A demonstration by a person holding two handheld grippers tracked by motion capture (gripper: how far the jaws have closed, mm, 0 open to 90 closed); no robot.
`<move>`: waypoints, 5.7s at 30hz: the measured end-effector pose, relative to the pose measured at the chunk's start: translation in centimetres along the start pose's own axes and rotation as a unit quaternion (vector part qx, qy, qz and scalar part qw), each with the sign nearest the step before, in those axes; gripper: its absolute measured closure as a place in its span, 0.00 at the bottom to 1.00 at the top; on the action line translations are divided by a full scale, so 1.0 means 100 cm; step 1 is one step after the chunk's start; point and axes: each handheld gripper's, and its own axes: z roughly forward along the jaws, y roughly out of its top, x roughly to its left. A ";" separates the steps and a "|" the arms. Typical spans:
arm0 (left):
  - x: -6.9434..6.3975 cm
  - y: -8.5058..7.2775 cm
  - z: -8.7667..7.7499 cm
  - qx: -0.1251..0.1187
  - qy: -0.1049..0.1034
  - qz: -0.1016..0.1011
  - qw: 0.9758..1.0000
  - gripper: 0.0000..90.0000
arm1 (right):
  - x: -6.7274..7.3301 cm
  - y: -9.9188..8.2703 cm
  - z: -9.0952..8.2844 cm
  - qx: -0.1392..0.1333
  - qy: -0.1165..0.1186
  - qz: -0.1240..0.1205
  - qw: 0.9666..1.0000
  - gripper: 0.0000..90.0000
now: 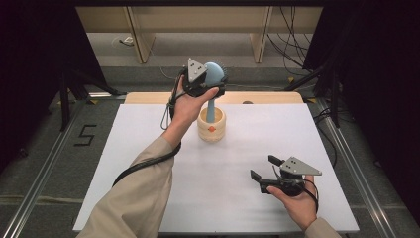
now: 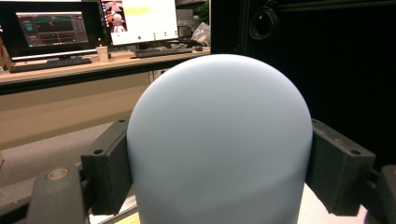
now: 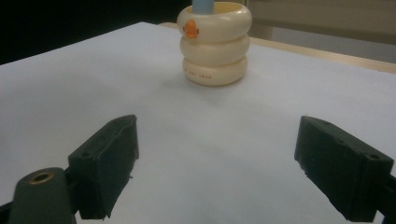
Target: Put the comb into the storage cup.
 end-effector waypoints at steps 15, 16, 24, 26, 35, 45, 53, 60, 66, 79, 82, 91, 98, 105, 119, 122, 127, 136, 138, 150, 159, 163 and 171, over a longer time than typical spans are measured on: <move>0.001 -0.006 0.004 0.008 0.002 0.001 1.000 0.21 | 0.000 0.000 0.000 -0.001 0.000 0.001 1.000 0.16; 0.001 -0.006 0.004 0.008 0.003 0.002 1.000 0.21 | 0.000 0.000 0.000 -0.001 -0.001 0.000 1.000 0.16; 0.000 -0.009 0.007 0.012 0.004 0.002 1.000 0.21 | 0.000 0.000 0.000 -0.001 0.001 0.000 1.000 0.16; 0.000 -0.010 0.007 0.013 0.004 0.002 1.000 0.21 | 0.000 0.000 0.000 -0.001 0.001 0.000 1.000 0.16; 0.000 -0.012 0.008 0.015 0.005 0.002 1.000 0.21 | 0.000 0.000 0.000 -0.001 0.001 -0.001 1.000 0.16; 0.000 -0.015 0.010 0.019 0.006 0.001 1.000 0.21 | 0.000 -0.001 0.001 -0.001 0.001 0.000 1.000 0.16; 0.000 -0.017 0.011 0.021 0.004 0.003 1.000 0.21 | 0.000 0.000 0.000 -0.001 0.001 -0.001 1.000 0.16; -0.001 -0.018 0.011 0.023 -0.001 0.006 1.000 0.21 | 0.000 -0.001 0.001 -0.001 0.001 -0.001 1.000 0.16; -0.001 -0.020 0.012 0.025 -0.002 0.008 1.000 0.21 | 0.000 -0.001 0.001 -0.001 0.002 0.000 1.000 0.16; 0.000 -0.030 0.013 0.026 -0.005 0.004 1.000 0.21 | 0.000 -0.001 0.001 0.000 0.003 0.001 1.000 0.16; 0.000 -0.031 0.013 0.024 -0.006 0.003 1.000 0.21 | 0.000 -0.001 0.001 0.000 0.003 0.000 1.000 0.16; 0.002 -0.035 0.016 0.018 -0.009 -0.003 1.000 0.21 | 0.000 -0.001 0.001 0.000 0.003 0.000 1.000 0.16; 0.005 -0.039 0.019 0.014 -0.010 -0.006 1.000 0.21 | 0.000 -0.001 0.002 0.003 0.004 0.000 1.000 0.16; 0.005 -0.043 0.022 0.012 -0.008 -0.010 1.000 0.21 | 0.000 -0.002 0.002 0.004 0.004 0.001 1.000 0.16; 0.007 -0.052 0.026 0.015 -0.005 -0.015 1.000 0.21 | 0.000 -0.002 0.002 0.006 0.005 0.000 1.000 0.16; 0.007 -0.054 0.026 0.015 -0.004 -0.016 1.000 0.21 | 0.000 -0.002 0.002 0.006 0.006 0.000 1.000 0.16; 0.007 -0.056 0.027 0.017 -0.005 -0.015 1.000 0.21 | 0.000 -0.002 0.002 0.006 0.006 0.000 1.000 0.16; 0.007 -0.060 0.028 0.016 -0.005 -0.019 1.000 0.21 | 0.000 -0.002 0.002 0.006 0.006 0.000 1.000 0.16; 0.008 -0.061 0.029 0.017 -0.005 -0.020 1.000 0.21 | 0.000 -0.002 0.002 0.006 0.006 -0.001 1.000 0.16; 0.009 -0.073 0.030 0.026 -0.006 -0.025 0.999 0.21 | 0.000 -0.002 0.002 0.007 0.007 -0.002 1.000 0.16; 0.009 -0.077 0.025 0.027 -0.009 -0.024 0.999 0.21 | 0.000 -0.003 0.003 0.007 0.007 -0.002 1.000 0.16; 0.008 -0.078 0.019 0.031 -0.009 -0.023 0.999 0.21 | 0.000 -0.003 0.002 0.008 0.006 -0.002 1.000 0.16; 0.005 -0.079 0.002 0.035 -0.006 -0.015 0.999 0.21 | 0.001 -0.003 0.003 0.009 0.005 -0.003 1.000 0.16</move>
